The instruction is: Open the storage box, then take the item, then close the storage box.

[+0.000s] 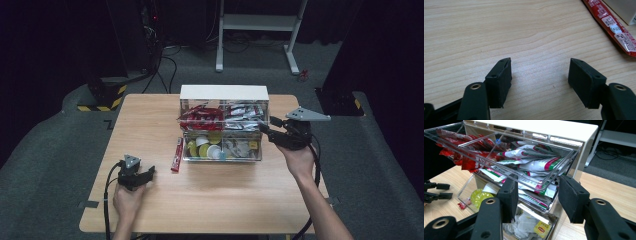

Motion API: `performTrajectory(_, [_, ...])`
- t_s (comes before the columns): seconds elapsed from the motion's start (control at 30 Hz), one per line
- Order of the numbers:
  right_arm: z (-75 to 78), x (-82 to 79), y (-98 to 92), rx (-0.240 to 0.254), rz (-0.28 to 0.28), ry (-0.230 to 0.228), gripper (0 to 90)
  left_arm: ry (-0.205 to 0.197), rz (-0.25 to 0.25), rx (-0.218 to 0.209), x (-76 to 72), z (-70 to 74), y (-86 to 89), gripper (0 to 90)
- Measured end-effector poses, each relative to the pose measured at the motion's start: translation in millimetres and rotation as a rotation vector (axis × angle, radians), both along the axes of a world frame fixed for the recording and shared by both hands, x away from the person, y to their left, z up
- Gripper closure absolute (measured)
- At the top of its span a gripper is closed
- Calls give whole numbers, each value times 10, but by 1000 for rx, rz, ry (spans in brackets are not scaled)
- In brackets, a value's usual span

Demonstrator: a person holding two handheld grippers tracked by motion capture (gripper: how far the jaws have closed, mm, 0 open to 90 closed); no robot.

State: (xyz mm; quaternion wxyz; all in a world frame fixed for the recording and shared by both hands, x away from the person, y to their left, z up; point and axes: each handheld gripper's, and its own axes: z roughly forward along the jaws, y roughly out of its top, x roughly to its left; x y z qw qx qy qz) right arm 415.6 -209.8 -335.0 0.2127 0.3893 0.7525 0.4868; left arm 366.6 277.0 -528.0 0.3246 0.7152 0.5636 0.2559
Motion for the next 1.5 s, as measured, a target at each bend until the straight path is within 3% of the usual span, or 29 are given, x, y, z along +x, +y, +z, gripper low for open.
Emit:
performTrajectory(0.43, [-19, -93, -133, 23, -15, -13, 506, 0, 0, 0, 0, 0, 0, 355])
performTrajectory(0.7, [-104, -165, -311, 68, -48, -26, 507, -1, 1, 0, 0, 0, -1, 355])
performTrajectory(0.8, [-203, -202, -381, 70, -68, -29, 507, 0, 0, 0, 0, 0, 0, 354])
performTrajectory(1.07, [-656, -231, -619, 108, -143, 37, 507, -1, 1, -1, 0, -1, -2, 352])
performTrajectory(1.1, [-656, -231, -619, 108, -143, 37, 507, -1, 1, -1, 0, -1, -2, 352])
performTrajectory(1.13, [-772, -221, -646, 117, -156, 58, 507, -1, 0, -1, 0, -1, -2, 352])
performTrajectory(1.5, [-1219, -132, -628, 69, -205, 128, 498, -1, 0, 0, -1, -2, -3, 349])
